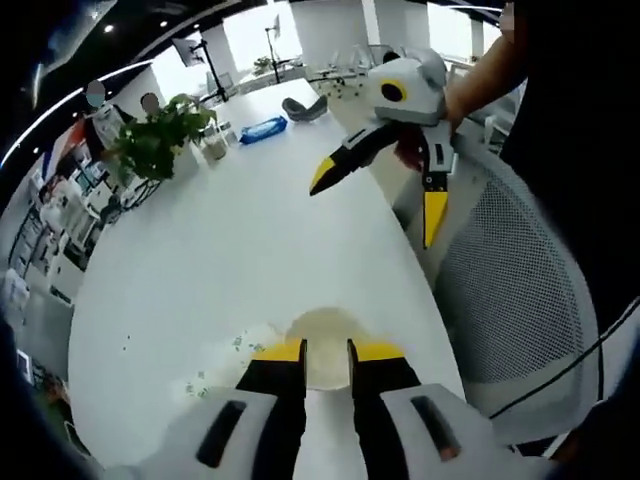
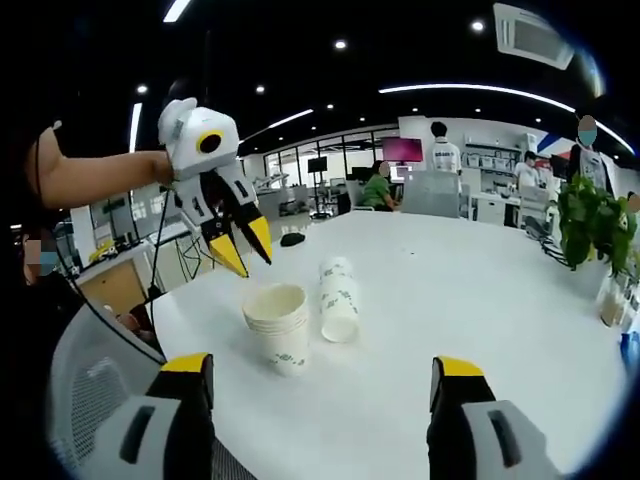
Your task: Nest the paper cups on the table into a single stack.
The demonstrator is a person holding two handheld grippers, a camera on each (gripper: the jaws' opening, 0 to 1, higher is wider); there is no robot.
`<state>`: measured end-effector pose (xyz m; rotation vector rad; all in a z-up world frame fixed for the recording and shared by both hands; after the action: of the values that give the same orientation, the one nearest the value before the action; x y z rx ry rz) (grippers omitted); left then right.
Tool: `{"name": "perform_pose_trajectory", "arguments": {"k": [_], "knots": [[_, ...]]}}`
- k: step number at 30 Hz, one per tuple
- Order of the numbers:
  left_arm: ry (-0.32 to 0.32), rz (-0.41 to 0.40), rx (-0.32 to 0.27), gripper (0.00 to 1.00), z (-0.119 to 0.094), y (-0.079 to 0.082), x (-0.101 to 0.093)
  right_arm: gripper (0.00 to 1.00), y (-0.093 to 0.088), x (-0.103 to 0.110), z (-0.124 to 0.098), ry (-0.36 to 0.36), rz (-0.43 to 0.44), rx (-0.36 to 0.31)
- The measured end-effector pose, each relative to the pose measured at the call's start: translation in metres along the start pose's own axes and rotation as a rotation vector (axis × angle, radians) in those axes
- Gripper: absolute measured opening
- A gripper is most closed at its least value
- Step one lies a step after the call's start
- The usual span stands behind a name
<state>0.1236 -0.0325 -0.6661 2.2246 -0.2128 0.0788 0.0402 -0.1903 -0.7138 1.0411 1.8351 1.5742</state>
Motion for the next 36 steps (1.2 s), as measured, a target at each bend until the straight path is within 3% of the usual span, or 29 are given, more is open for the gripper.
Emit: {"name": "perform_pose_trajectory", "arguments": {"k": [6,11,15,19,22,36], "knots": [[0.083,-0.101,-0.104,0.29,-0.009,0.0,0.004,0.9,0.0,-0.002,0.001,-0.002,0.023,0.0],[0.148,-0.175,-0.155,0.39,-0.018,-0.005,0.004,0.9,0.001,-0.006,0.004,-0.007,0.061,-0.006],[0.217,-0.252,-0.23,0.45,-0.028,-0.007,0.001,0.89,0.005,-0.011,0.011,-0.009,0.084,-0.01],[0.3,-0.306,-0.273,0.59,-0.04,-0.015,-0.002,0.87,0.013,-0.016,0.022,0.004,0.08,-0.02],[0.337,-0.346,-0.308,0.6,-0.048,-0.016,-0.008,0.86,0.02,-0.022,0.032,0.011,0.094,-0.029],[0.487,-0.387,-0.313,0.78,-0.068,-0.04,-0.028,0.85,0.02,-0.037,0.078,0.112,0.006,0.065]]}}
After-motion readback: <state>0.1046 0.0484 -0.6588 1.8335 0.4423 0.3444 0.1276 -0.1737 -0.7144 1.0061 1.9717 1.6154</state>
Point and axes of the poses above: the point that each gripper's makers call its tool centre point, and the gripper's own axes: z roughly forward along the fingers, x roughly to its left, y roughly out of its top, the point moved 5 cm from there along -z, roughly backward along the fingers, and after that the axes turned 11 degrees about -x, right-handed, at the moved point
